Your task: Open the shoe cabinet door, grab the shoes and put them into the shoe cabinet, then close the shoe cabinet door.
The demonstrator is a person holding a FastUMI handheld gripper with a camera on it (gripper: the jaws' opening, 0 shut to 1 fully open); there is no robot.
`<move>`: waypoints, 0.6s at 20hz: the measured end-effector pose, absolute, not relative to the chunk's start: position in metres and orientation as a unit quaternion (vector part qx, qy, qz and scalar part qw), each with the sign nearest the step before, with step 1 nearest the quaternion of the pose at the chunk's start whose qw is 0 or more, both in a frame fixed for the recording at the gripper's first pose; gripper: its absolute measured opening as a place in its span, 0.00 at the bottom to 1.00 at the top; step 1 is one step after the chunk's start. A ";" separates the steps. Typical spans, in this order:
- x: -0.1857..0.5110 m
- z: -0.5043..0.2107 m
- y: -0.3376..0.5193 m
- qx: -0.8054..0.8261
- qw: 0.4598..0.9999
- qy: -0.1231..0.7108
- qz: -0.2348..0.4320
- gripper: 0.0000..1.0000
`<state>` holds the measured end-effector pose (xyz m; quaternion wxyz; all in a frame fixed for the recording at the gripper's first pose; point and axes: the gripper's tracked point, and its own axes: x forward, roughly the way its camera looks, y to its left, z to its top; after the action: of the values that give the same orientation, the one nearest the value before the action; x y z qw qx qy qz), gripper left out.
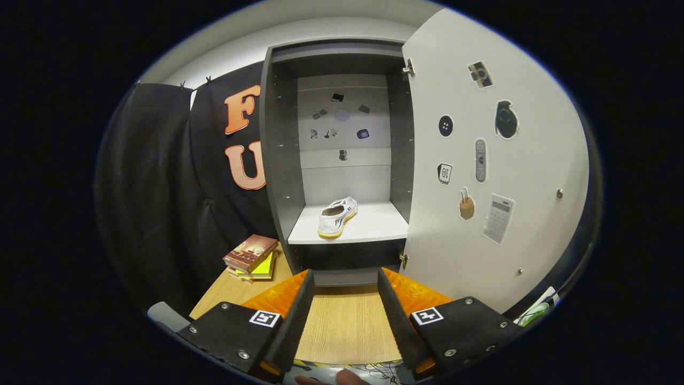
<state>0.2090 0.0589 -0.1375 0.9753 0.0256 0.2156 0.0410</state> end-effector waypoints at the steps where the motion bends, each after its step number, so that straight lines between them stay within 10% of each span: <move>1: 0.203 -0.136 0.055 0.027 0.975 0.214 0.046 0.76; 12: 0.134 -0.121 -0.051 0.067 0.969 0.206 0.114 0.86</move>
<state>0.1336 -0.0511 -0.1207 0.9695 0.0671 0.2064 0.1139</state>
